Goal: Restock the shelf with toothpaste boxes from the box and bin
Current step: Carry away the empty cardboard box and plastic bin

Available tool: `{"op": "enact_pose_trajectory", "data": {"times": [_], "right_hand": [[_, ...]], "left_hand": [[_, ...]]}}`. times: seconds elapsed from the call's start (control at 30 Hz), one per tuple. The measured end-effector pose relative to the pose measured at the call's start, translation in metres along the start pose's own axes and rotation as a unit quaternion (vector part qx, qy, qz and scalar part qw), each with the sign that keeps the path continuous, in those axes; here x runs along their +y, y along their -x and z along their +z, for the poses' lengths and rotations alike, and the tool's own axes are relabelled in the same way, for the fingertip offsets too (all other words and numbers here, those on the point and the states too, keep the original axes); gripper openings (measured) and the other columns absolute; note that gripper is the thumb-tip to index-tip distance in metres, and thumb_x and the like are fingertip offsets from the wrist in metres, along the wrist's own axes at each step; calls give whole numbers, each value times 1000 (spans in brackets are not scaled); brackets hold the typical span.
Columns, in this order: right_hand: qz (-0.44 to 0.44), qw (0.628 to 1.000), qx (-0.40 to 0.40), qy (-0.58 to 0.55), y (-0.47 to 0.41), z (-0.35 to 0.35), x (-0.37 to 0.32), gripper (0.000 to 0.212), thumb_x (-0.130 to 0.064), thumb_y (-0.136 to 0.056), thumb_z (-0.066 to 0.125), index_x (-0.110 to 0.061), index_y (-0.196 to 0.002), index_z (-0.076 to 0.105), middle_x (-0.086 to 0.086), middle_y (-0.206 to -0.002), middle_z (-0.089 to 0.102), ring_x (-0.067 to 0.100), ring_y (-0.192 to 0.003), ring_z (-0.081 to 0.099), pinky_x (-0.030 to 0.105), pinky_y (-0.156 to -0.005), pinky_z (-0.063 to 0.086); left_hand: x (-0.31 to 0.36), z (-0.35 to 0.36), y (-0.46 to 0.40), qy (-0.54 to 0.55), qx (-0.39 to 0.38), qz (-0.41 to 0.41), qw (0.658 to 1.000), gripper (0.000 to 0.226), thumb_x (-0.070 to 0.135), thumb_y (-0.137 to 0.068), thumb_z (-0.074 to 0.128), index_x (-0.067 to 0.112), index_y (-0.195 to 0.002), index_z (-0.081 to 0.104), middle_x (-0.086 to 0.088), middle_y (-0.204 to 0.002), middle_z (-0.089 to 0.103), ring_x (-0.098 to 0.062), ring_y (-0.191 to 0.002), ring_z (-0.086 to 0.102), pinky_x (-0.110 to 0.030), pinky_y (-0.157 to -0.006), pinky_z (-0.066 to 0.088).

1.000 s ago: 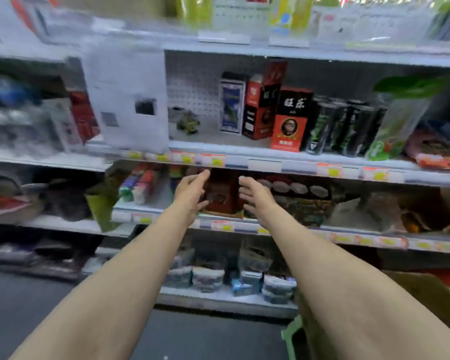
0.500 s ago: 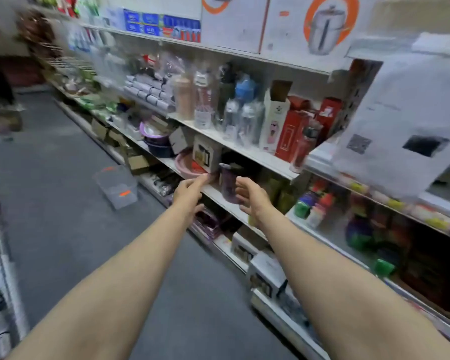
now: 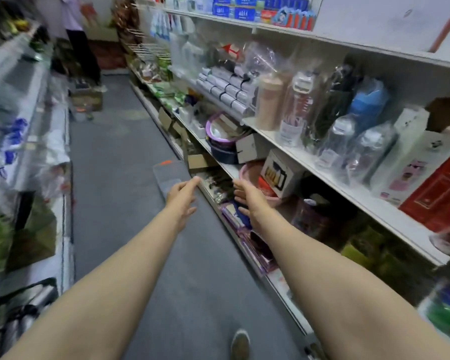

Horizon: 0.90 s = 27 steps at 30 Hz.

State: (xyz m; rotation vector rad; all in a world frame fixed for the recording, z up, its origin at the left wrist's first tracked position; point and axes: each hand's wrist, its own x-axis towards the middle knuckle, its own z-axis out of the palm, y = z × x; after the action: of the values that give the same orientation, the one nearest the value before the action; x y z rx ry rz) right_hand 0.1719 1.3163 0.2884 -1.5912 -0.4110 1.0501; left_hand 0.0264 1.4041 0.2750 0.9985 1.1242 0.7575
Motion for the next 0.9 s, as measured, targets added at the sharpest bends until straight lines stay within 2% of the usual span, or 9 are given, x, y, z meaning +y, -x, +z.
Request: {"op": "enact_pose_trajectory", "data": {"times": [0.07,0.13,0.2,0.3,0.43,0.53,0.67,0.8,0.9], "right_hand": [[-5,1000,-11,20,-46,10,-15,36,-37,-93,63,-10,-116,69,18,-137,60,35,-129,54,52,-112,41],[-9,999,-21,25,-94,20,-36,48,-41,-90,65,-6,-124,66,20,-137,59,38,-132,51,54,-115,36],[-11,998,-34,42,-145,30,-59,45,-42,-90,66,-10,-122,68,17,-132,63,33,-123,60,48,-108,45],[-15,997,-58,47,-220,49,-94,39,-43,-89,67,-17,-118,67,7,-127,67,18,-108,62,36,-92,46],[4,995,-86,49,-306,88,-128,30,-36,-91,66,-16,-114,69,8,-121,70,18,-104,65,30,-81,49],[16,993,-107,46,-368,127,-148,23,-31,-95,62,-16,-111,68,1,-106,71,11,-105,61,34,-87,51],[10,992,-114,56,-454,186,-171,37,-38,-90,66,-13,-118,67,3,-118,69,17,-106,64,33,-80,49],[23,993,-95,67,-555,243,-186,73,-62,-55,70,-22,-115,71,-2,-118,71,12,-102,65,32,-74,44],[40,994,-85,57,-610,282,-207,37,-48,-82,69,-19,-106,70,-4,-100,71,4,-80,64,25,-61,41]], "left_hand": [[10,9,-42,7,23,1,1000,34,43,-93,66,20,-116,55,3,-101,57,-18,-107,57,-39,-92,49],[27,22,-84,20,42,6,999,31,42,-93,67,21,-111,54,5,-93,54,-17,-100,57,-37,-84,49],[47,32,-127,22,64,8,998,28,41,-93,67,20,-107,55,3,-92,55,-15,-90,57,-35,-77,49],[76,40,-192,18,88,14,996,29,45,-91,68,21,-105,59,0,-105,58,-19,-104,60,-34,-81,52],[100,35,-278,33,116,6,993,29,45,-92,66,22,-108,60,0,-115,60,-20,-111,60,-41,-92,53],[115,22,-342,47,137,0,990,36,47,-90,69,21,-114,59,4,-111,58,-19,-109,59,-38,-87,51],[144,-1,-442,51,140,-4,989,24,48,-88,70,31,-98,57,6,-110,58,-18,-110,59,-37,-86,50],[181,-18,-552,46,116,-12,992,25,49,-89,68,30,-100,56,5,-113,58,-17,-111,58,-40,-95,50],[206,-32,-627,35,110,-24,993,23,49,-89,68,30,-96,56,3,-117,58,-18,-112,58,-41,-97,49]]}}
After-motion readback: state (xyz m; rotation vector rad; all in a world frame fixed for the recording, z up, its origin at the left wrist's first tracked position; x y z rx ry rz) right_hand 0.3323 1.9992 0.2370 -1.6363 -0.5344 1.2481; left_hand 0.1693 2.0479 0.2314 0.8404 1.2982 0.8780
